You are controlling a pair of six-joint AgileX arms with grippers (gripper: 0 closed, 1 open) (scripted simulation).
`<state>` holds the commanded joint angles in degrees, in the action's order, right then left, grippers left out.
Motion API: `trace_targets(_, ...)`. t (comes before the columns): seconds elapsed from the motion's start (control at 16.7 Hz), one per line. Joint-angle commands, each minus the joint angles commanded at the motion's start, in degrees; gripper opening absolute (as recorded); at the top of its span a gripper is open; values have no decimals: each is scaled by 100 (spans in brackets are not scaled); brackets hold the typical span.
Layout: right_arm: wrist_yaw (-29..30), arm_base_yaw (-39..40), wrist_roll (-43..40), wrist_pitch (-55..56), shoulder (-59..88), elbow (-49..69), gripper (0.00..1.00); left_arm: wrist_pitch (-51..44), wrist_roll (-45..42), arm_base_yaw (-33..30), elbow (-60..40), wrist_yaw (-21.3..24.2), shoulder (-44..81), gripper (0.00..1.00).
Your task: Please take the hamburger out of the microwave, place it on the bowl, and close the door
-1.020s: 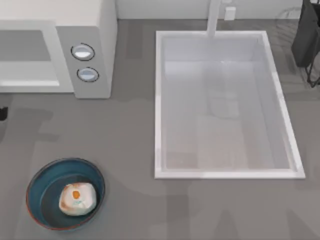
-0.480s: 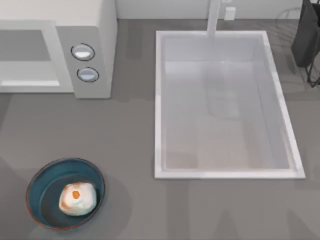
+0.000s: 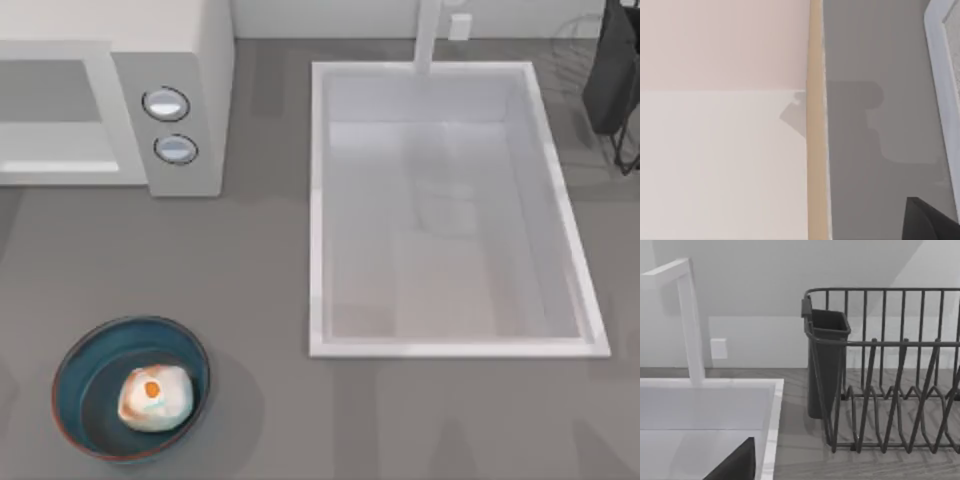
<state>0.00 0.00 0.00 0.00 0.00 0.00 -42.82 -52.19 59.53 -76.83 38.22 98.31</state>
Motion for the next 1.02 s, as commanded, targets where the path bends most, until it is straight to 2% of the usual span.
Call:
trace_targets(0.36, 0, 0, 0, 0, 0, 0, 100, 95, 42, -52, 81, 35, -15, 0)
trace_targets(0.78, 0, 0, 0, 0, 0, 0, 100, 1828, -10, -4, 1206, 16, 543, 0)
trace_targets(1.02, 0, 0, 0, 0, 0, 0, 100, 2224, -30, 16, 1527, 14, 716, 0)
